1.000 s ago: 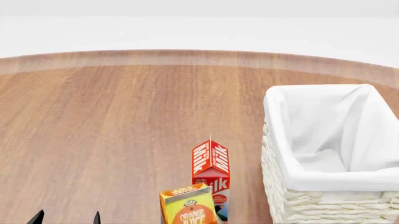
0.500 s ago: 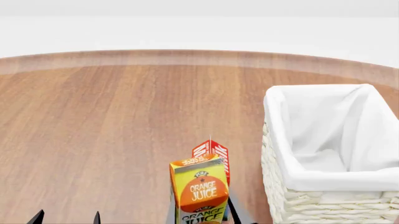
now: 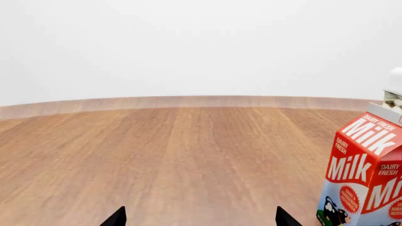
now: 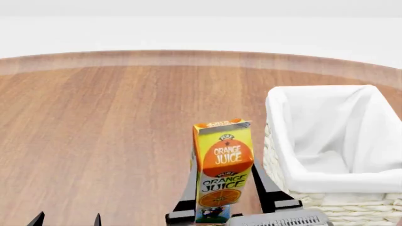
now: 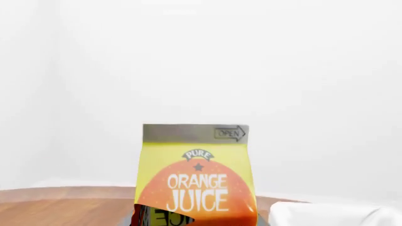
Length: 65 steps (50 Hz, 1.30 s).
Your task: Pick up the orange juice, and put it in the basket.
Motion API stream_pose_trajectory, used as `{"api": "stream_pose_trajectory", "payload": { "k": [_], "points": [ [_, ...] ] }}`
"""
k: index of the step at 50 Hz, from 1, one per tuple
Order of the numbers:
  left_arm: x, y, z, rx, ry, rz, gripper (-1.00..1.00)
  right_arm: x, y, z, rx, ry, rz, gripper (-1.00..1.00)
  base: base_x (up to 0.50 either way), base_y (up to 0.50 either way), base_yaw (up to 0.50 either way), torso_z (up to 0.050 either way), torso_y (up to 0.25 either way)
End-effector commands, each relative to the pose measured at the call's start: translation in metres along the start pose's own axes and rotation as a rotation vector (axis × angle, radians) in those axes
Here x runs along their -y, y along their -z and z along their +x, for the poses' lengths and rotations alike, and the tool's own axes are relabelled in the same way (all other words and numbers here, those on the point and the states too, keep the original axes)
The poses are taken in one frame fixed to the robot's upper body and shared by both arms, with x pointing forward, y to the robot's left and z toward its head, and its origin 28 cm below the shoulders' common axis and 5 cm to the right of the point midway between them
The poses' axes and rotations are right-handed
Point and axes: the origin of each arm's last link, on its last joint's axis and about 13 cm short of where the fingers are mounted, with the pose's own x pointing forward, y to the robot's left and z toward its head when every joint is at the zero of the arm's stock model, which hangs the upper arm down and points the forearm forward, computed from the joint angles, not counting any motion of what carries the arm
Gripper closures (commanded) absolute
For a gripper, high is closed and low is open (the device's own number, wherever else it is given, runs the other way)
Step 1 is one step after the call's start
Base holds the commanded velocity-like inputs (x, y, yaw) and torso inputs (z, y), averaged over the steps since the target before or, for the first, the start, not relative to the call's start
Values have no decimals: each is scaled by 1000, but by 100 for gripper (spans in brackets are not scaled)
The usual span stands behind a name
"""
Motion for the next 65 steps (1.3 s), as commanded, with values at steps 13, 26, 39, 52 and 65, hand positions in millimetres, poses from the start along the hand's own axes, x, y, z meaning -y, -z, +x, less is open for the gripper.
{"api": "stream_pose_trajectory", "payload": {
  "k": [13,26,39,52,65],
  "points": [
    [0,0,0,0,0,0,-100,13,-26,24,67,68,-55,100,0,0,0,0,1],
    [0,0,0,0,0,0,-100,18,-36,34,87,95,-61,100,0,0,0,0,1],
    [0,0,0,0,0,0,-100,22,-46,39,112,120,-67,100,0,0,0,0,1],
    [0,0,0,0,0,0,-100,30,-57,45,133,151,-75,100,0,0,0,1,0],
    [0,0,0,0,0,0,-100,39,-62,46,145,183,-91,100,0,0,0,0,1]
  ]
}}
